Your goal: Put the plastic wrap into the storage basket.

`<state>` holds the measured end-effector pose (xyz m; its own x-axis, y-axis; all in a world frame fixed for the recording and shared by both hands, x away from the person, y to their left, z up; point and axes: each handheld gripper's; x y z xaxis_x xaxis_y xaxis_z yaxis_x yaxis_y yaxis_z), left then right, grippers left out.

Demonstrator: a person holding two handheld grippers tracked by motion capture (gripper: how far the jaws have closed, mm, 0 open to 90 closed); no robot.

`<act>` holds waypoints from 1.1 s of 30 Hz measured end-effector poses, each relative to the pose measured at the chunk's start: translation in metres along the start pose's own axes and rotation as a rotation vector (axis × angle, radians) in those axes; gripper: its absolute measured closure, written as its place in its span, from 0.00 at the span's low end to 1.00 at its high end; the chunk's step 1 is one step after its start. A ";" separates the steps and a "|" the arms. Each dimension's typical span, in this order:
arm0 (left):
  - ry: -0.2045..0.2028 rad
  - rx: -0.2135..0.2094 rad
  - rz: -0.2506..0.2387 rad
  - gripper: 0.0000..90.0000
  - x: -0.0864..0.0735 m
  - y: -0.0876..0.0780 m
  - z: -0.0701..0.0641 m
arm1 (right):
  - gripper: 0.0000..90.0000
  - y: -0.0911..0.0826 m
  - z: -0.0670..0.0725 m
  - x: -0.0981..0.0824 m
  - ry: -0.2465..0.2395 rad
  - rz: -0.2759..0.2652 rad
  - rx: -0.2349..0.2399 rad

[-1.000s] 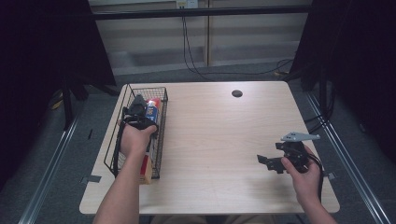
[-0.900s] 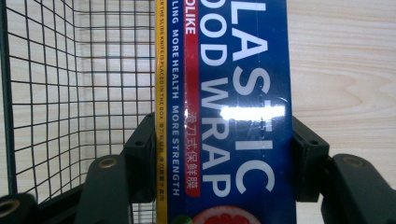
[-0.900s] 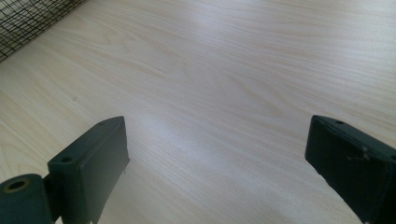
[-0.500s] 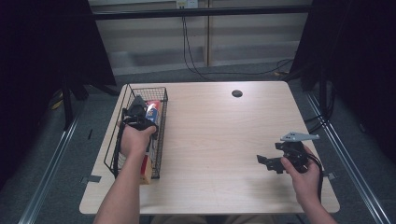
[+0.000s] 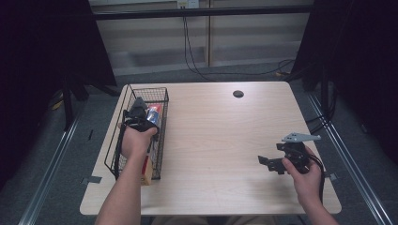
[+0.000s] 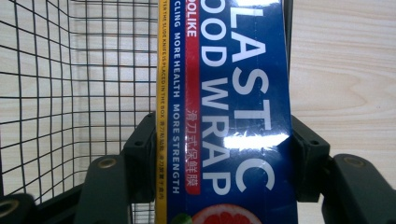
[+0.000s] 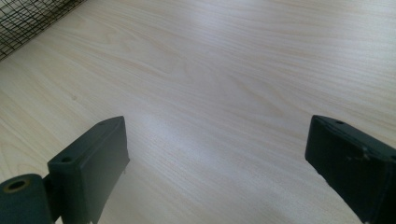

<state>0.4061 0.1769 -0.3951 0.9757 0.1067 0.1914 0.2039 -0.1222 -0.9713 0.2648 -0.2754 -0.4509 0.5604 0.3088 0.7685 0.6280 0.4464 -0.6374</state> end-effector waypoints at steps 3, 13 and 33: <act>-0.006 0.000 0.001 0.45 0.000 0.002 0.000 | 0.06 0.000 0.000 0.000 0.001 0.000 0.001; -0.015 0.000 0.003 0.44 -0.001 0.004 0.002 | 0.06 0.000 0.000 0.000 -0.002 0.000 0.001; -0.013 0.003 0.000 0.41 0.000 0.001 0.001 | 0.06 0.001 0.002 0.001 -0.008 -0.001 0.003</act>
<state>0.4059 0.1782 -0.3960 0.9745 0.1197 0.1900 0.2040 -0.1188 -0.9717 0.2646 -0.2733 -0.4509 0.5555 0.3156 0.7693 0.6266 0.4494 -0.6367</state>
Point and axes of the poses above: each handheld gripper's, and its own axes: y roughly forward along the jaws, x roughly out of its top, z roughly to its left, and after that the axes turned 7 degrees about -y, right-handed
